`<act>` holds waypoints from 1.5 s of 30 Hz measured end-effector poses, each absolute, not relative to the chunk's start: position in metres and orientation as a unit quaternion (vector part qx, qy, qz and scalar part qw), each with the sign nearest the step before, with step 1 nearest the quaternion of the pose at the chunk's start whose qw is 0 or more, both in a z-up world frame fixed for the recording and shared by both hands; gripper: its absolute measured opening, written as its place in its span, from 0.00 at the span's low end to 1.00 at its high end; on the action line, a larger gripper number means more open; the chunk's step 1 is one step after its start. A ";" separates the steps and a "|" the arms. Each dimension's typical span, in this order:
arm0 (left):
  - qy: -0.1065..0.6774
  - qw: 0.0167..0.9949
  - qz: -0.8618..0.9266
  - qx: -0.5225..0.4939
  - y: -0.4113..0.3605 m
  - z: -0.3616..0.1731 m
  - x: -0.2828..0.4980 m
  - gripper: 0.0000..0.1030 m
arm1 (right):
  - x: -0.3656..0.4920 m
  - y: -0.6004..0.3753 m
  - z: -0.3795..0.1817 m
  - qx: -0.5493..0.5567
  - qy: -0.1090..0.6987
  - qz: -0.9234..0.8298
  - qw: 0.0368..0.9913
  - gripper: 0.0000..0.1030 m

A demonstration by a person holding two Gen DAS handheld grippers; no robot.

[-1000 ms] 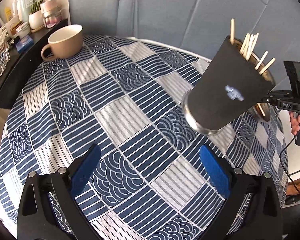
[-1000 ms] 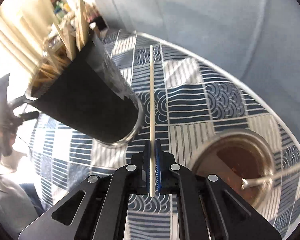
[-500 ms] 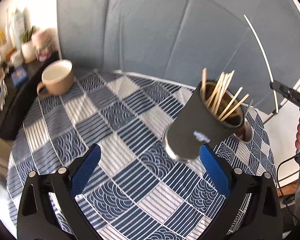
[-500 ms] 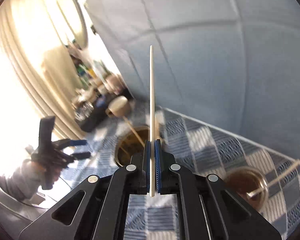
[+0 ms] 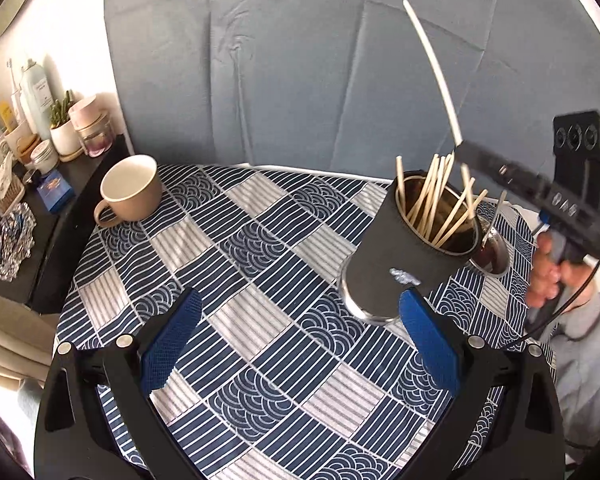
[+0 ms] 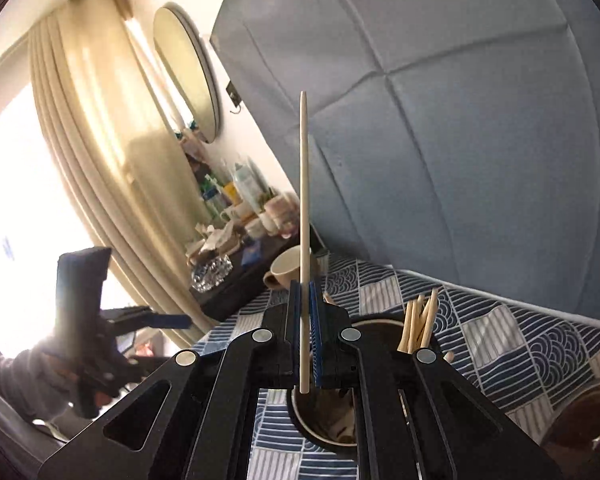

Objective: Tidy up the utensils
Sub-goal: 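Carry the chopstick in the right tool over the black holder and lower it in, then open the right tool and withdraw it from the holder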

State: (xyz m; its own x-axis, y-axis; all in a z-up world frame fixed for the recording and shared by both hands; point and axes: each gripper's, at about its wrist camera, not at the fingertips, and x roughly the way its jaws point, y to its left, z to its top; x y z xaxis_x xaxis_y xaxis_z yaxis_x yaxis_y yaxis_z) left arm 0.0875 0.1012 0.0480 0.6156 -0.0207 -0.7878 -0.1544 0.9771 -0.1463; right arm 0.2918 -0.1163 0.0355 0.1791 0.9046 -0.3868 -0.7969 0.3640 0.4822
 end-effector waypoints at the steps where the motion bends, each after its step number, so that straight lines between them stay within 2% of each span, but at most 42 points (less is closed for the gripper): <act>1: 0.439 0.892 0.039 -0.099 0.102 0.046 0.086 0.94 | 0.290 -0.116 0.031 0.084 0.315 0.553 0.767 0.05; 6: 0.451 0.889 0.048 -0.069 0.102 0.036 0.086 0.94 | 0.279 -0.123 0.017 0.074 0.310 0.537 0.781 0.05; 19: 0.449 0.891 0.031 -0.067 0.086 0.032 0.096 0.94 | 0.260 -0.128 0.001 0.011 0.308 0.496 0.812 0.06; 27: 0.447 0.892 0.022 -0.071 0.081 0.036 0.097 0.94 | 0.250 -0.144 0.012 0.021 0.319 0.481 0.816 0.09; 28: 0.445 0.892 0.019 -0.079 0.082 0.037 0.097 0.94 | 0.248 -0.146 0.016 0.024 0.323 0.474 0.818 0.15; 29: 0.443 0.892 0.016 -0.088 0.083 0.037 0.097 0.94 | 0.246 -0.148 0.018 0.027 0.325 0.470 0.820 0.29; 31: 0.439 0.893 0.009 -0.100 0.083 0.038 0.098 0.94 | 0.238 -0.155 0.028 0.032 0.326 0.462 0.824 0.46; 35: 0.432 0.894 -0.004 -0.120 0.083 0.037 0.100 0.94 | 0.220 -0.166 0.047 0.021 0.326 0.440 0.837 0.71; 38: 0.425 0.896 -0.007 -0.131 0.083 0.036 0.100 0.94 | 0.209 -0.176 0.057 0.015 0.329 0.412 0.849 0.84; 42: 0.410 0.902 -0.010 -0.134 0.082 0.037 0.096 0.94 | 0.196 -0.186 0.062 0.018 0.340 0.386 0.857 0.85; 45: 0.408 0.902 -0.010 -0.143 0.085 0.040 0.093 0.94 | 0.188 -0.189 0.058 0.009 0.353 0.366 0.861 0.89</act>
